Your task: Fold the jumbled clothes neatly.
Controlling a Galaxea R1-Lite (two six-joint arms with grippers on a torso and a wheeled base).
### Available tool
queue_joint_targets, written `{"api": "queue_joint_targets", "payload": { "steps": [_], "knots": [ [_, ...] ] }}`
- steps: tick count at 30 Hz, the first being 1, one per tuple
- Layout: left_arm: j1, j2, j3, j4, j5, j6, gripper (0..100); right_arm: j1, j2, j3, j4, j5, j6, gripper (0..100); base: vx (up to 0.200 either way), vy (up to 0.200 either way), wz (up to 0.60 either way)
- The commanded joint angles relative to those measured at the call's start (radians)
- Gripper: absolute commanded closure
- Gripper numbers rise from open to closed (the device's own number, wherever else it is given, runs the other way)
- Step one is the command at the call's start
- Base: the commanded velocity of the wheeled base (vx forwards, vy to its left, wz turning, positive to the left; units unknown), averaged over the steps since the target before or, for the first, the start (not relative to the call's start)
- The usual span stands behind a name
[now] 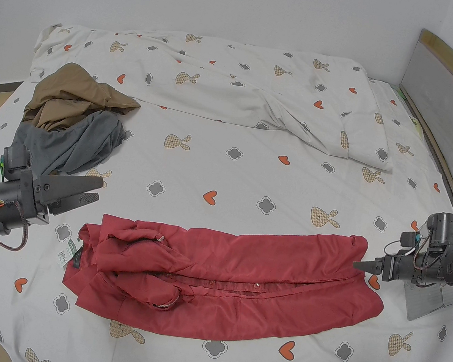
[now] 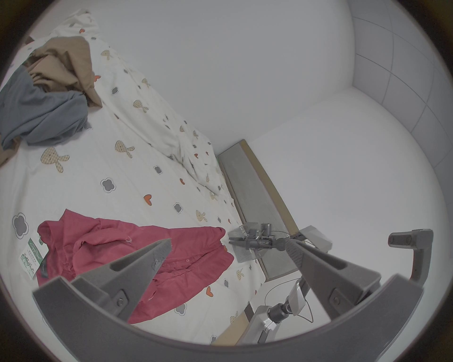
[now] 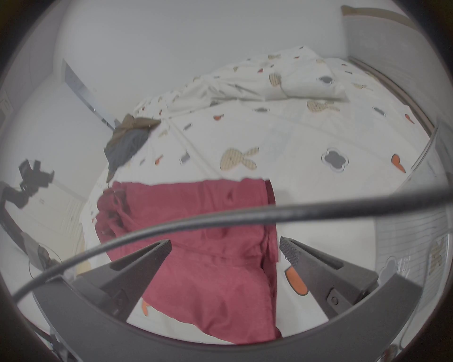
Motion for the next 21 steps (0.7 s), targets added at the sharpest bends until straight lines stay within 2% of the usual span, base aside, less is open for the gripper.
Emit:
{"api": "queue_joint_targets", "payload": {
  "steps": [1, 21],
  "knots": [
    [-0.006, -0.095, -0.007, 0.024, 0.000, -0.008, 0, -0.017, 0.163, -0.007, 0.006, 0.000, -0.073, 0, 0.000, 0.000, 0.00],
    [-0.033, -0.084, 0.013, 0.024, 0.000, -0.003, 0, -0.020, 0.224, -0.085, -0.002, 0.019, -0.066, 0, 0.000, 0.000, 0.00]
  ]
}}
